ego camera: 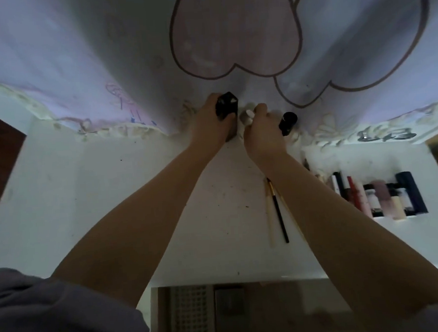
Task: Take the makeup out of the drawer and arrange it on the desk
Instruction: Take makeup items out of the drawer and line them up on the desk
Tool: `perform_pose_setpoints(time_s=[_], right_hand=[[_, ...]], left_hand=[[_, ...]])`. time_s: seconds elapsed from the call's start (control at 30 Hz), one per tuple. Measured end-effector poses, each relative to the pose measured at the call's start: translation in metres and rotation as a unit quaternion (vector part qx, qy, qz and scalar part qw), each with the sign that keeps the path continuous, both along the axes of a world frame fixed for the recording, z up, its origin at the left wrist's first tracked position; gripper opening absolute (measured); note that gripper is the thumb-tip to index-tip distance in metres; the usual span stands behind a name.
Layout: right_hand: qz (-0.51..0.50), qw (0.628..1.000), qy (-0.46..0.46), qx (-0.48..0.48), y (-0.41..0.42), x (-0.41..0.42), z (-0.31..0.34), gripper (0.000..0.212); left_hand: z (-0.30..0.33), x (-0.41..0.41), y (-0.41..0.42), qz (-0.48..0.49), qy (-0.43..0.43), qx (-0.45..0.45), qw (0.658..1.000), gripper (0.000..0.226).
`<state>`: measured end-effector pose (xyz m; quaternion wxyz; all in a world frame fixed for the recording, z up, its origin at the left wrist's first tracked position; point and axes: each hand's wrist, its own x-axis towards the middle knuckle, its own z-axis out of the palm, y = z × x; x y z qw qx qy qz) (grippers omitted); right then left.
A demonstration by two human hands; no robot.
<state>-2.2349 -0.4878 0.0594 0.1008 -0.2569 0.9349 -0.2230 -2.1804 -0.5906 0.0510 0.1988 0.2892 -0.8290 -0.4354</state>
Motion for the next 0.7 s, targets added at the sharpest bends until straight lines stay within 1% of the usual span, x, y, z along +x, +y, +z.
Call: perform_pose_setpoints(time_s=[0.1, 0.17, 0.2, 0.27, 0.33, 0.37, 0.4, 0.43, 0.47, 0.53, 0.6, 0.63, 0.7], right_hand=[[0.015, 1.0, 0.011, -0.021, 0.008, 0.005, 0.011, 0.044], [0.06, 0.996, 0.025, -0.054, 0.023, 0.014, 0.022, 0.05], [0.09, 0.992, 0.047, -0.07, 0.034, 0.021, 0.028, 0.05], [0.151, 0.978, 0.077, -0.124, 0.066, 0.04, 0.037, 0.043], [0.205, 0.962, 0.027, -0.178, 0.109, 0.065, 0.036, 0.03], [0.236, 0.957, -0.013, -0.166, 0.133, 0.08, 0.03, 0.026], [0.27, 0.954, -0.055, -0.121, 0.157, 0.095, 0.019, 0.025], [0.304, 0.947, -0.091, -0.053, 0.179, 0.11, 0.005, 0.026], [0.334, 0.935, -0.116, 0.018, 0.2, 0.123, -0.014, 0.026], [0.361, 0.909, -0.148, 0.147, 0.235, 0.143, -0.056, 0.028], [0.354, 0.894, -0.146, 0.232, 0.259, 0.152, -0.096, 0.044], [0.337, 0.899, -0.131, 0.246, 0.265, 0.152, -0.111, 0.054], [0.299, 0.918, -0.082, 0.245, 0.266, 0.148, -0.133, 0.065]], left_hand=[[0.0, 0.004, 0.002, -0.016, 0.01, 0.057, 0.998, 0.05], [0.002, 0.011, 0.007, -0.02, 0.0, 0.097, 0.995, 0.063], [0.004, 0.018, 0.012, -0.014, -0.009, 0.095, 0.995, 0.065], [0.008, 0.045, 0.03, 0.01, -0.004, 0.043, 0.999, 0.055], [0.009, 0.088, 0.059, 0.011, 0.043, -0.006, 0.999, 0.032], [0.007, 0.114, 0.076, -0.015, 0.053, -0.016, 0.998, 0.022], [0.003, 0.142, 0.095, -0.06, 0.043, -0.014, 0.997, 0.017], [-0.003, 0.169, 0.114, -0.112, 0.013, 0.001, 0.994, 0.014], [-0.012, 0.194, 0.132, -0.163, -0.03, 0.023, 0.986, 0.013], [-0.037, 0.233, 0.165, -0.241, -0.151, 0.054, 0.957, 0.017], [-0.07, 0.253, 0.186, -0.27, -0.269, 0.029, 0.924, 0.027], [-0.085, 0.257, 0.191, -0.262, -0.303, 0.007, 0.916, 0.033], [-0.109, 0.254, 0.194, -0.229, -0.328, -0.039, 0.916, 0.041]])
